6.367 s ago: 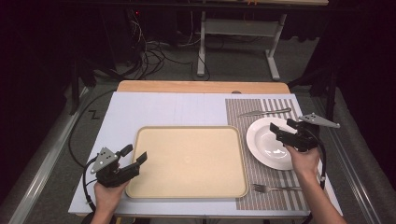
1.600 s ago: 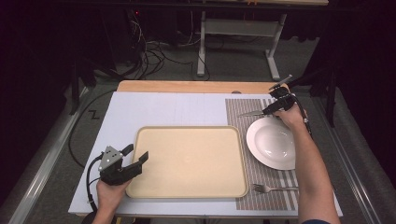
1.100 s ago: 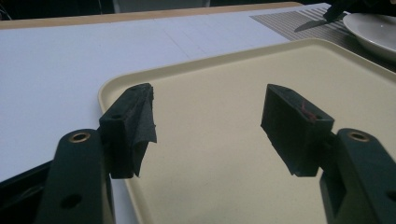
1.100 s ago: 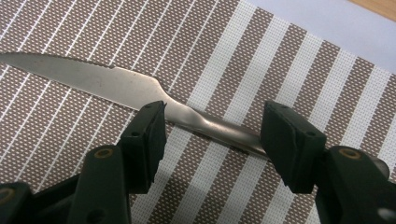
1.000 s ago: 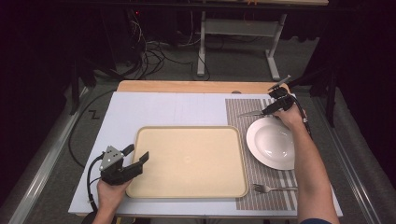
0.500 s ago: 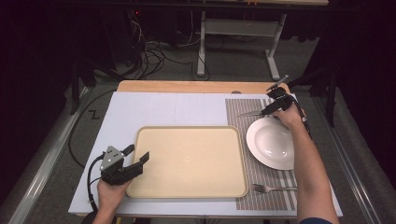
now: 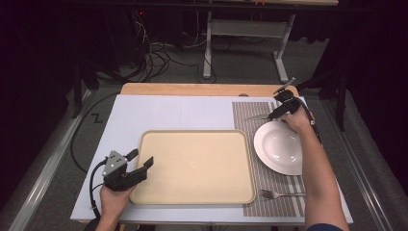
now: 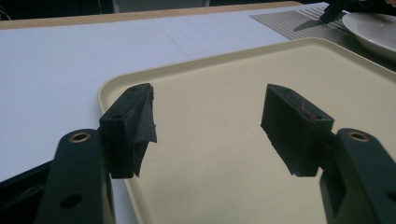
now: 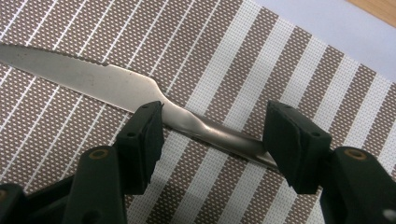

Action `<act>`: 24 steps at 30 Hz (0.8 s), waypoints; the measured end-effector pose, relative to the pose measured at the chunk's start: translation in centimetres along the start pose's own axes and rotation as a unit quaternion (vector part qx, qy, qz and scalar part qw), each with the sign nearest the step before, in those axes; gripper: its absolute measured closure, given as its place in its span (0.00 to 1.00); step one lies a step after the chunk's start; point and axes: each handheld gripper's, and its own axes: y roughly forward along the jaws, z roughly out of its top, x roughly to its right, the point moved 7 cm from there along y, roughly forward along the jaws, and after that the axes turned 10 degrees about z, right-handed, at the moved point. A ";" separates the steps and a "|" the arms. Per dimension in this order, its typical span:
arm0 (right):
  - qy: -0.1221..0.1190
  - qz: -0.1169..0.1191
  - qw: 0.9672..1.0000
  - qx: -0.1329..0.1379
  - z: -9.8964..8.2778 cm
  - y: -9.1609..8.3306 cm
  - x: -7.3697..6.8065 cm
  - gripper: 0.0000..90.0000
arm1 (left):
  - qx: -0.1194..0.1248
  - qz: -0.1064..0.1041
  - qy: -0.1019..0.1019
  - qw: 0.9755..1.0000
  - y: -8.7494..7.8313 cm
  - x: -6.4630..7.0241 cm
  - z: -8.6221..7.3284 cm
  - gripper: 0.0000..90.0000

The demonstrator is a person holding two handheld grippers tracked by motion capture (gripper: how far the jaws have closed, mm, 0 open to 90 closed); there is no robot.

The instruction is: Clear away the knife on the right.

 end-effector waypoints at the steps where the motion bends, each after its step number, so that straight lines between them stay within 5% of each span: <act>1: -0.001 0.002 1.000 0.000 0.0 0.0 0.0 0.41 | 0.000 0.000 -0.001 1.000 0.0 0.0 0.0 0.39; 6: 0.022 0.022 0.999 -0.004 -0.3 0.2 0.1 0.41 | 0.002 0.000 -0.002 1.000 -0.1 0.0 0.0 0.39; 16: 0.047 0.023 0.999 -0.006 -0.5 0.2 -0.1 0.44 | 0.003 0.000 -0.001 1.000 -0.2 -0.1 0.0 0.39; 24: 0.049 0.023 0.998 -0.012 -1.0 -0.3 0.0 0.66 | 0.004 0.000 0.000 1.000 -0.2 -0.1 0.0 0.39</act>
